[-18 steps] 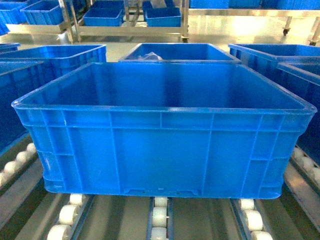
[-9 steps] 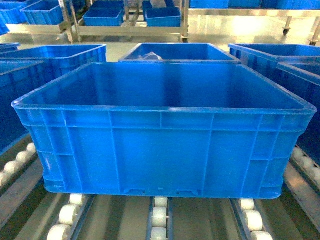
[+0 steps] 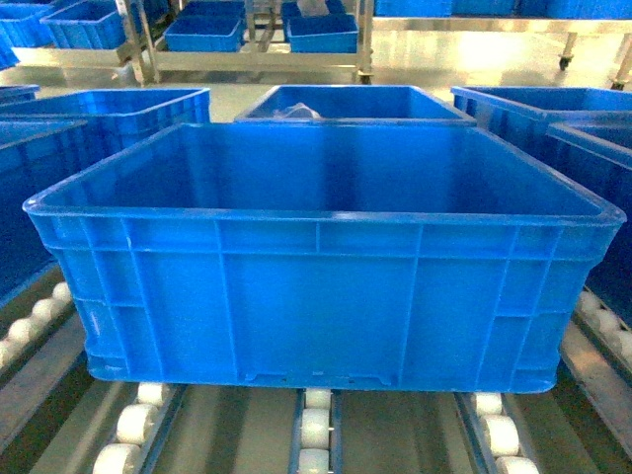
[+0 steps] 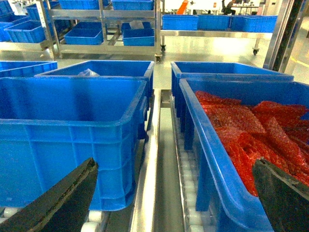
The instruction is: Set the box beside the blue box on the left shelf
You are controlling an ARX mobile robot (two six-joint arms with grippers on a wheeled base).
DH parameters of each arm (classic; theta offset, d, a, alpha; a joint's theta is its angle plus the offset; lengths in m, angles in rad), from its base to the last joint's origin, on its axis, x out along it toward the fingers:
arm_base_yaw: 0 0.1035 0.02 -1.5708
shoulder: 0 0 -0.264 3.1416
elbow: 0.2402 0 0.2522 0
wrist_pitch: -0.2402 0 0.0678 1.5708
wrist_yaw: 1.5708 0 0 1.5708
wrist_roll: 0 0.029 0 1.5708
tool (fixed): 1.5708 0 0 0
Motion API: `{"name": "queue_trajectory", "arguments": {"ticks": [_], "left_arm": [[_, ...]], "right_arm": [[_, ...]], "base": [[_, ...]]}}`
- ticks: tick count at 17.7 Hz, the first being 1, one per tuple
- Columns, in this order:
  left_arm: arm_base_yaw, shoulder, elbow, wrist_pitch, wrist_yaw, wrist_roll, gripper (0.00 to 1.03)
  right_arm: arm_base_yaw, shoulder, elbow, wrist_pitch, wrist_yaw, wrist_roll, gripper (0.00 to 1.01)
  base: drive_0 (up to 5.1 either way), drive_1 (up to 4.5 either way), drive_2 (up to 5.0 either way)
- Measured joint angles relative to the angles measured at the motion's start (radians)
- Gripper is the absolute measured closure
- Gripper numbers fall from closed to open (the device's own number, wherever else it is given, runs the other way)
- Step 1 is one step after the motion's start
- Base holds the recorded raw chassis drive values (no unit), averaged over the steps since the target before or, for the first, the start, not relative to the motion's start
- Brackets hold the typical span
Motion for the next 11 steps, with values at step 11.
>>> {"name": "queue_trajectory", "arguments": {"ticks": [11], "left_arm": [[0.000,0.000,0.000,0.000,0.000,0.000,0.05]], "right_arm": [[0.000,0.000,0.000,0.000,0.000,0.000,0.03]], "base": [[0.0,0.00,0.0]]}}
